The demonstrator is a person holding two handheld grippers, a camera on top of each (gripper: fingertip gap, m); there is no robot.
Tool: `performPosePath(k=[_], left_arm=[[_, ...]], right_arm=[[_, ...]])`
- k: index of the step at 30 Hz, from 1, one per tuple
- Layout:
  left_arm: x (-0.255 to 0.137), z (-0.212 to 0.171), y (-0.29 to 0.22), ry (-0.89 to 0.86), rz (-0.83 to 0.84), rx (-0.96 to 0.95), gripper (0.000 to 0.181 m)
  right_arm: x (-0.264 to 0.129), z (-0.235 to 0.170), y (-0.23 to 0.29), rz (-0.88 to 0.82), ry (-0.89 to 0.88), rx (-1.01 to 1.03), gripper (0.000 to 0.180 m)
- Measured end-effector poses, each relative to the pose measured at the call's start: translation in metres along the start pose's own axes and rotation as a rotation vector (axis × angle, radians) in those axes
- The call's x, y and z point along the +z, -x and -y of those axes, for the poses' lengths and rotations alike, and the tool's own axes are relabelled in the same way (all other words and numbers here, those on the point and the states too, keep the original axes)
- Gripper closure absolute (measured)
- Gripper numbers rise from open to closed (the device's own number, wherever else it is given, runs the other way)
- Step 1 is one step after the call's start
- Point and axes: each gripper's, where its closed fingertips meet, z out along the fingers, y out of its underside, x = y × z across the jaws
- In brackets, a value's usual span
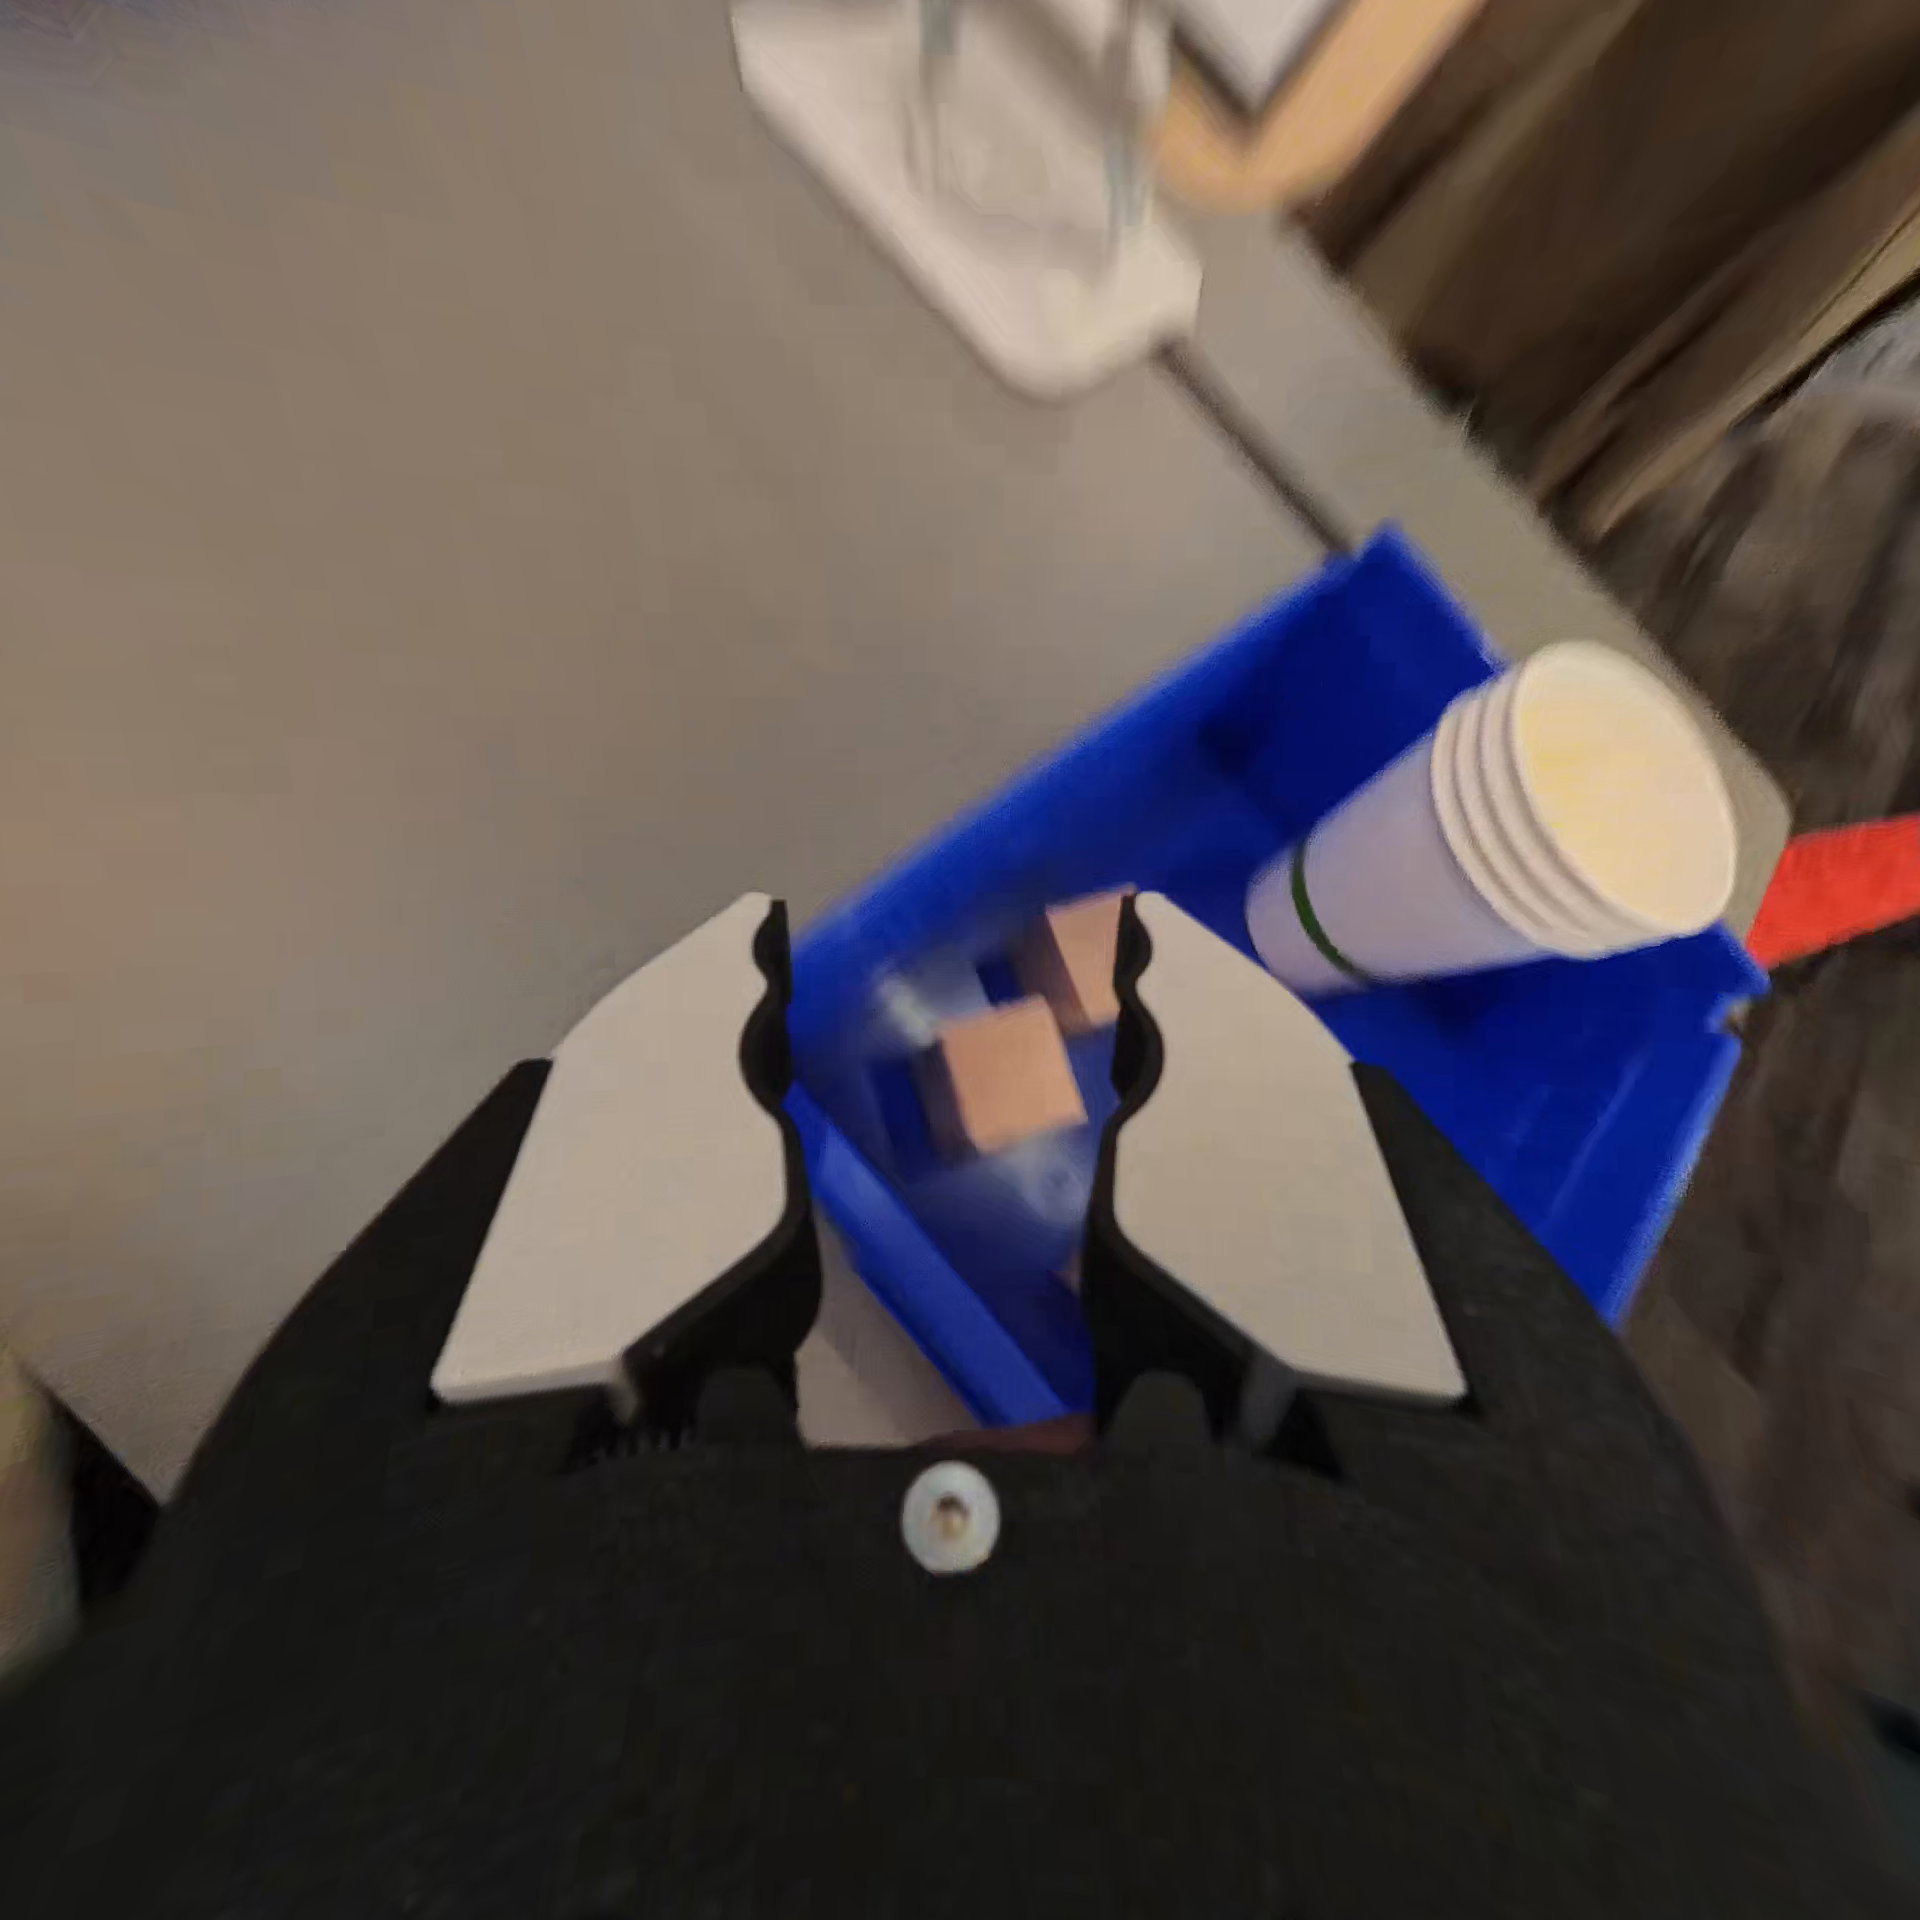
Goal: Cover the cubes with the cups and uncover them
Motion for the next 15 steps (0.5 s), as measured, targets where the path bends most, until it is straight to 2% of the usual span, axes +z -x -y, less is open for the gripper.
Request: performPosePath(k=[1,4,6,8,11,15], left_arm=[[-0.002,0.004,0.002,-0.020,0.011,-0.018,0.107],[-0.011,0.013,0.013,-0.084,0.082,-0.072,0.102],[-0.019,0.015,0.018,-0.119,0.132,-0.097,0.101],[-0.024,0.013,0.021,-0.144,0.174,-0.110,0.099],[-0.022,0.002,0.029,-0.119,0.236,-0.099,0.098],[-0.018,-0.004,0.022,-0.099,0.170,-0.145,0.100]], right_arm=[[-0.007,0.016,0.017,-0.009,-0.121,0.032,0.120],[-0.021,0.046,0.078,0.026,-0.436,0.178,0.131],[-0.017,0.051,0.116,0.068,-0.547,0.300,0.130],[-0.005,0.047,0.148,0.105,-0.564,0.363,0.123],[0.016,0.033,0.175,0.085,-0.522,0.404,0.123],[0.024,0.024,0.196,0.113,-0.484,0.461,0.121]])
